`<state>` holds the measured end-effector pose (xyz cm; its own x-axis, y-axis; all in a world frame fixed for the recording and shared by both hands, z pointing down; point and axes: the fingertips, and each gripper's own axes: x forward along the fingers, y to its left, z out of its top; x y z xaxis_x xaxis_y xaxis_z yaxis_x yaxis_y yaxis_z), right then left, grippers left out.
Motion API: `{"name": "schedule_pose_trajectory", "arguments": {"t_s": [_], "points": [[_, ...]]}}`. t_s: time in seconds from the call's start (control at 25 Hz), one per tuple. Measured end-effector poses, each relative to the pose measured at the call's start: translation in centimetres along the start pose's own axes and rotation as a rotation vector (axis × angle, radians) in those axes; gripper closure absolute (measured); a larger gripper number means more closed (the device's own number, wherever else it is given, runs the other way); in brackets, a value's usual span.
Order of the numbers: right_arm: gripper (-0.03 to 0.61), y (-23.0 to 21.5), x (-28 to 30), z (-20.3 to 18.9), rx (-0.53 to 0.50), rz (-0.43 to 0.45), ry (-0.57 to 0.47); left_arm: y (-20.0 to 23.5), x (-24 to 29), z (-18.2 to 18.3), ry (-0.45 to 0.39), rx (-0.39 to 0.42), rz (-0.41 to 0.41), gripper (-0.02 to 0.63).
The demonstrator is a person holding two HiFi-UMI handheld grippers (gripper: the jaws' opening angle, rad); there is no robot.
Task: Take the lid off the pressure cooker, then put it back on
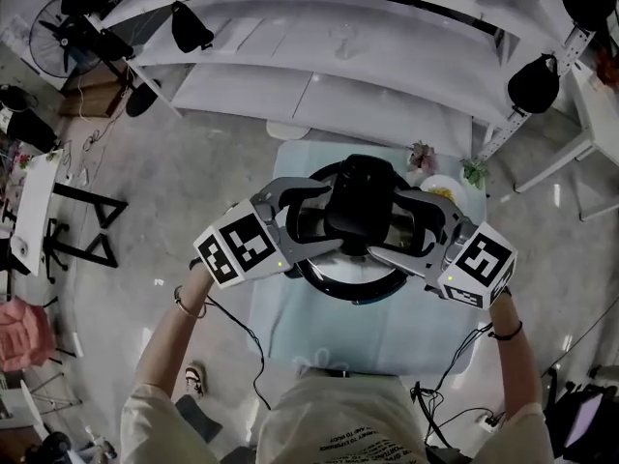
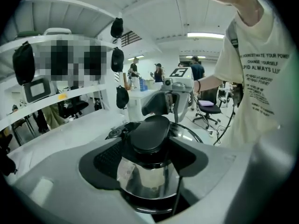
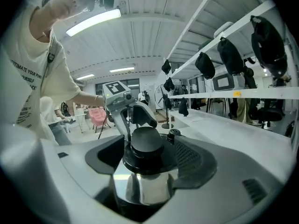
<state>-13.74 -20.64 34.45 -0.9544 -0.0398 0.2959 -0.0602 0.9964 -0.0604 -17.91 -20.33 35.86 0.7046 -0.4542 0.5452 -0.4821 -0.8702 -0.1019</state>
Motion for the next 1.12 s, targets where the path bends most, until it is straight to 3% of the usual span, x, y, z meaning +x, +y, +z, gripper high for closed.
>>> {"name": "schedule_pose_trajectory", "arguments": {"t_s": [0.16, 0.4, 0.76, 0.84, 1.12], "points": [[0.264, -0.1, 0.8, -0.3, -0.012, 0.033, 0.05, -0.2, 0.7, 0.2, 0.002, 0.037, -0.087, 0.314], [0.264, -0.3, 1.9, -0.8, -0.015, 0.066, 0.106, -0.4, 1.6, 0.4, -0.029, 0.084, -0.15, 0.314], [0.269, 0.2, 2.6, -1.2, -0.085, 0.095, 0.159, -1.3, 2.6, 0.6, -0.039, 0.106, -0.198, 0.316], [0.295, 0.4, 2.6, -1.1, -0.1, 0.109, 0.165, -1.3, 2.7, 0.6, -0.041, 0.105, -0.201, 0.316], [0.305, 0.5, 2.7, -1.2, -0.099, 0.118, 0.162, -1.2, 2.7, 0.6, -0.063, 0.101, -0.204, 0.316]]}}
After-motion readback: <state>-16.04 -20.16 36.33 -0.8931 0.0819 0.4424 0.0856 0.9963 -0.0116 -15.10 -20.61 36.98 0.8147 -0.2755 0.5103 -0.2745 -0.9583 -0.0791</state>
